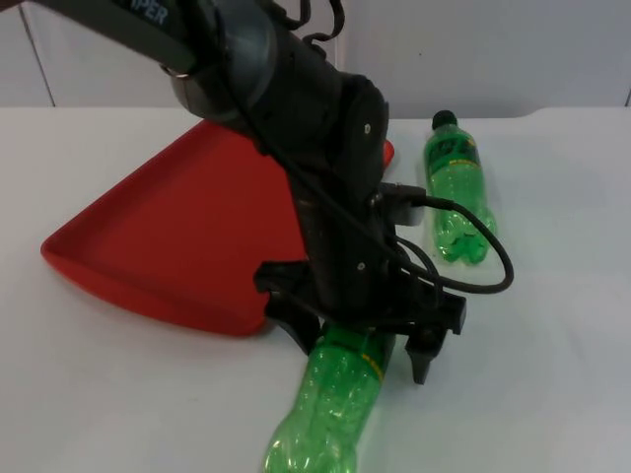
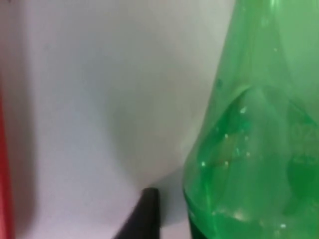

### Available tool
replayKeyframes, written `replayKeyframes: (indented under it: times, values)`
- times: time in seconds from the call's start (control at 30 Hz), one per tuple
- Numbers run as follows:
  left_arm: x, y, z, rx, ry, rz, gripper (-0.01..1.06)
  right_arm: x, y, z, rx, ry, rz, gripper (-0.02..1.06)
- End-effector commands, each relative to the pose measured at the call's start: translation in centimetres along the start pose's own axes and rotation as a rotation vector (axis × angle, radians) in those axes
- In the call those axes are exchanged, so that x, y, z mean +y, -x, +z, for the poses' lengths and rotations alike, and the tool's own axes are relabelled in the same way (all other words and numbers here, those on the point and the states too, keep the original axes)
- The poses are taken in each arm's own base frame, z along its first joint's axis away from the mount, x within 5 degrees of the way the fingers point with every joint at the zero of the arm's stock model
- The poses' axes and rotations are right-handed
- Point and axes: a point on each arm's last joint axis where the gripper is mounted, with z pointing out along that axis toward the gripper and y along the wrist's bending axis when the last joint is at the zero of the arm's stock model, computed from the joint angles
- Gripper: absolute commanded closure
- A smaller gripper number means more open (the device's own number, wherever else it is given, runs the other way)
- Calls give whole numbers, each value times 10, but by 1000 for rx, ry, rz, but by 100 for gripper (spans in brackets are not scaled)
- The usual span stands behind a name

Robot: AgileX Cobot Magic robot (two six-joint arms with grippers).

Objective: Place the bottle upright on the tray.

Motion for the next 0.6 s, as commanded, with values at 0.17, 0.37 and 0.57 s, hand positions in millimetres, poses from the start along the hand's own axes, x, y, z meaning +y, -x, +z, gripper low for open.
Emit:
replayKeyframes:
  times: [0.17, 0.37, 0.57]
  values:
    - [-3, -1, 4, 15, -22, -43, 84, 0, -1, 1, 1, -6, -2, -1]
    - [-4, -1, 4, 12, -30, -48, 105, 0, -1, 1, 1, -6, -2, -1]
    - [-6, 0, -3, 3, -48, -21, 105, 0, -1, 1, 1, -6, -2, -1]
